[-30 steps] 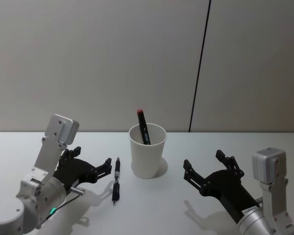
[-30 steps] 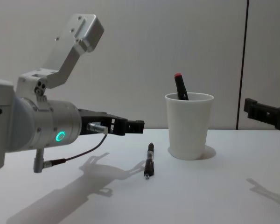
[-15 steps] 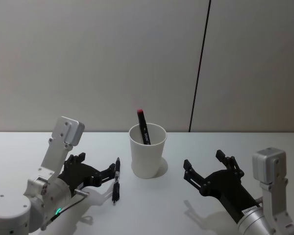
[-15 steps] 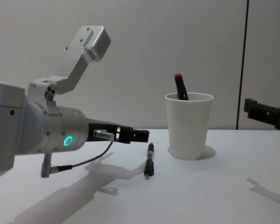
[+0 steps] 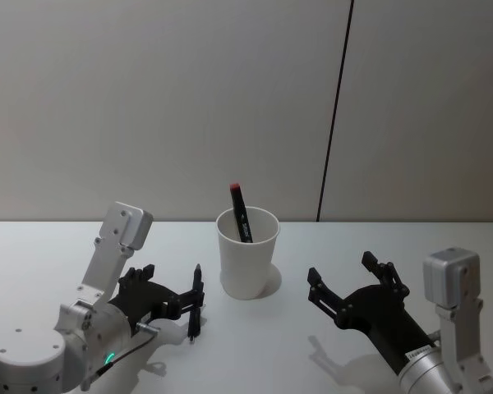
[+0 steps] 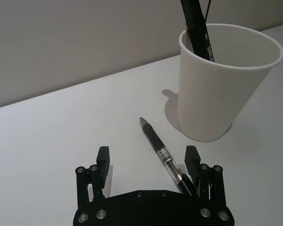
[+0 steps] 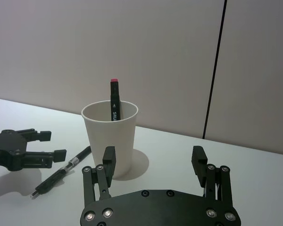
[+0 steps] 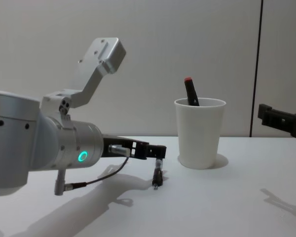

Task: Place the pen into the pen holder.

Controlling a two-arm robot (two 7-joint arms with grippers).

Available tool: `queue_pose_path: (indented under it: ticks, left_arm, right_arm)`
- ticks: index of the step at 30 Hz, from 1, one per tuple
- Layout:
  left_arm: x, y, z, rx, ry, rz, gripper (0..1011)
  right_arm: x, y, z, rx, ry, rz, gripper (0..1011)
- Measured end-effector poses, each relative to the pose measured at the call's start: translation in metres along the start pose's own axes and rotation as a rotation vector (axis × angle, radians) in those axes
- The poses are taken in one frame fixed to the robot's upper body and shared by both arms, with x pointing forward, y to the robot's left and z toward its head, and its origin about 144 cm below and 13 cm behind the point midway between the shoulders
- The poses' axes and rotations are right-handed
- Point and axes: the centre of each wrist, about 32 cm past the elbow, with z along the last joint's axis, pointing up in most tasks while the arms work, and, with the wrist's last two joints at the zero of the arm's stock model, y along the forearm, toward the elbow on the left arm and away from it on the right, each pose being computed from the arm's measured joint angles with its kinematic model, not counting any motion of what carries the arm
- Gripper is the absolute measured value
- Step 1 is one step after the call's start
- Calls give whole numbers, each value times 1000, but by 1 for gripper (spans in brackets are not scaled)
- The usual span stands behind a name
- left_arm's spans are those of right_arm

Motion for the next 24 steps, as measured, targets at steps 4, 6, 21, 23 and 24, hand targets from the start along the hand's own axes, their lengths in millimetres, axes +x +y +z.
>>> queue_pose_path:
  ticks: [4, 6, 21, 23, 24]
  left_arm:
    - [-2, -2, -1, 5, 1, -8, 1003]
    - [-3, -3, -1, 8, 1, -10, 1003]
    - [-8, -8, -6, 30, 5, -22, 1003]
    - [-8, -8, -7, 35, 7, -23, 1003]
    - [-8, -8, -7, 37, 8, -23, 1003]
  right_arm:
    - [0, 0, 0, 0, 0, 0, 1001]
    - [0, 0, 0, 0, 0, 0, 1001]
    - [0, 0, 0, 0, 0, 0, 1001]
    - [0, 0, 0, 0, 0, 0, 1001]
    - [0, 0, 0, 0, 0, 0, 1001]
